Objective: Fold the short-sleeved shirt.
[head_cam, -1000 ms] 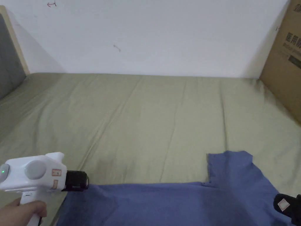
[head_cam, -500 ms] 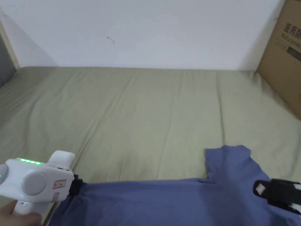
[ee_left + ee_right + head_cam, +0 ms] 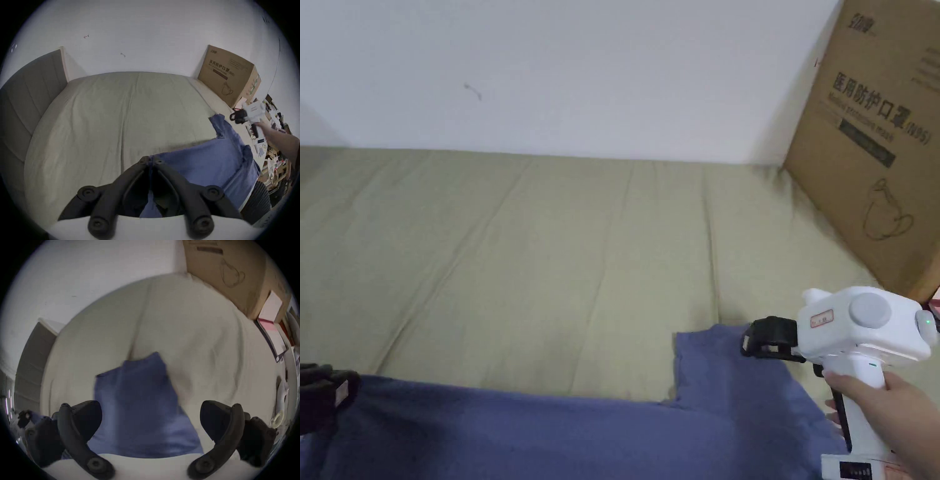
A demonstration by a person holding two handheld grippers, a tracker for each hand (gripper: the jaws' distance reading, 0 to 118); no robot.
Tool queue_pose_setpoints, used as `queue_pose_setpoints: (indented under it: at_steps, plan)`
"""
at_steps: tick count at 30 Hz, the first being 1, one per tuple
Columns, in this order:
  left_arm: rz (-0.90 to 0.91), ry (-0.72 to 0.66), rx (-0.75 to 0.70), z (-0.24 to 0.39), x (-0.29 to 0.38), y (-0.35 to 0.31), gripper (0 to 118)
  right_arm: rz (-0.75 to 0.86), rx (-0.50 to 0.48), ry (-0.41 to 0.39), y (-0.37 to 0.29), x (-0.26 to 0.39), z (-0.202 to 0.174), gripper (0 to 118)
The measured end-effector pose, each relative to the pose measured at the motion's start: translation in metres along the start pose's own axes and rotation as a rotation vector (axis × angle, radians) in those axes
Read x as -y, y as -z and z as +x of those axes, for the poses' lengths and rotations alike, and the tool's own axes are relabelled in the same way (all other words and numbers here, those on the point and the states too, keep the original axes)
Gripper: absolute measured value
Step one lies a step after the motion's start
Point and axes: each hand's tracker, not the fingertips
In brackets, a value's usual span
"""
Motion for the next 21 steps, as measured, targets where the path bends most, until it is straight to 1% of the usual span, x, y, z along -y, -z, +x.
queue_pose_setpoints:
  at_steps: [2,3,4,5,6,7,8,9,10,11,12,14,16,20,21]
  plan:
    - [-0.011,-0.033,0.003,-0.002,0.002,0.000,2,-0.047,0.041,0.021,0.016,0.001,0.012,115]
    - [-0.024,-0.051,0.008,-0.008,0.002,0.004,2,-0.058,0.036,0.030,0.021,0.003,0.016,110]
    - [-0.030,-0.059,0.008,-0.009,0.004,0.006,2,-0.062,0.023,0.021,0.022,0.007,0.018,99]
    - [-0.034,-0.055,0.006,-0.009,0.005,0.008,2,-0.047,0.062,-0.032,0.018,0.010,0.015,95]
    - [-0.041,-0.045,-0.004,-0.009,0.006,0.010,2,-0.041,0.058,-0.075,0.014,0.011,0.012,94]
    - [-0.049,-0.042,-0.010,-0.011,0.007,0.013,2,-0.061,0.044,-0.110,0.010,0.012,0.010,89]
    - [-0.055,-0.042,-0.011,-0.011,0.008,0.015,2,-0.074,0.045,-0.137,0.004,0.016,0.005,78]
    - [-0.056,-0.043,-0.010,-0.011,0.009,0.016,2,-0.069,0.059,-0.175,-0.001,0.019,0.002,57]
    - [-0.056,-0.045,-0.008,-0.011,0.011,0.018,2,-0.061,0.061,-0.204,-0.007,0.022,0.000,19]
    - [-0.058,-0.052,-0.007,-0.012,0.011,0.020,2,-0.072,-0.009,-0.185,-0.011,0.024,0.001,1]
    - [-0.059,-0.066,-0.009,-0.013,0.012,0.021,2,-0.075,-0.082,-0.152,-0.018,0.028,-0.003,1]
    - [-0.040,-0.108,-0.020,-0.014,0.013,0.020,2,-0.023,-0.087,-0.134,-0.034,0.034,-0.007,1]
    - [-0.020,-0.118,-0.023,-0.019,0.009,0.018,2,0.081,-0.087,-0.110,-0.058,0.036,-0.008,1]
    - [0.027,-0.111,-0.031,-0.021,-0.006,0.014,2,0.200,-0.172,-0.015,-0.104,0.029,-0.005,1]
    - [0.045,-0.106,-0.034,-0.020,-0.012,0.011,2,0.236,-0.195,0.023,-0.116,0.028,-0.006,1]
